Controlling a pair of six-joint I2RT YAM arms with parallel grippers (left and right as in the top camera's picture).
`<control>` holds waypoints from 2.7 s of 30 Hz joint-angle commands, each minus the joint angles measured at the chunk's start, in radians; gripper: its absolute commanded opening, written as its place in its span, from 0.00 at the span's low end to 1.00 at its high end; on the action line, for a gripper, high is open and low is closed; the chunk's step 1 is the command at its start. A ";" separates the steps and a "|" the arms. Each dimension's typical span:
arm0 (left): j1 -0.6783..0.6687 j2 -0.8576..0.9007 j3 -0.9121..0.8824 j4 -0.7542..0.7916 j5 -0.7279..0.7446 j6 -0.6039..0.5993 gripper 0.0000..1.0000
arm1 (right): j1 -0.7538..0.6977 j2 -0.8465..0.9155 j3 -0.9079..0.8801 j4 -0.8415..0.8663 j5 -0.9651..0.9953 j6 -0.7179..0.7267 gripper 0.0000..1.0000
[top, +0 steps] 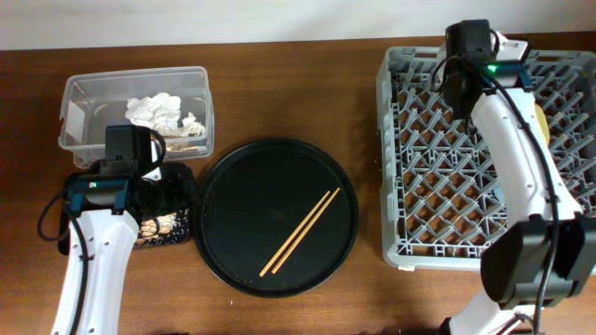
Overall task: Sort waste into correct bins and load items into the dishwasher rack
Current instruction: 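Lift the white plate and stand it upright in the rack, then move the right gripper to the chopsticks on the black tray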
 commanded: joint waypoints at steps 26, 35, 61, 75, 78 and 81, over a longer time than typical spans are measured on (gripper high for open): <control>0.003 -0.012 0.011 -0.001 -0.007 -0.013 0.99 | 0.005 0.015 0.007 -0.286 -0.140 0.487 0.04; 0.003 -0.012 0.011 -0.001 -0.007 -0.013 0.99 | 0.006 0.063 0.006 -0.286 -0.258 0.491 0.08; 0.003 -0.012 0.010 0.000 -0.007 -0.013 0.99 | 0.393 -0.051 -0.033 -0.332 -1.005 0.224 0.45; 0.003 -0.012 0.010 -0.001 -0.007 -0.013 0.99 | 0.716 -0.026 -0.589 0.241 -0.937 0.589 0.43; 0.003 -0.012 0.010 -0.001 -0.007 -0.013 0.99 | 0.719 0.009 -0.589 0.277 -0.924 0.589 0.43; 0.003 -0.012 0.010 -0.001 -0.007 -0.013 0.99 | 0.719 0.027 -0.589 0.301 -0.924 0.589 0.44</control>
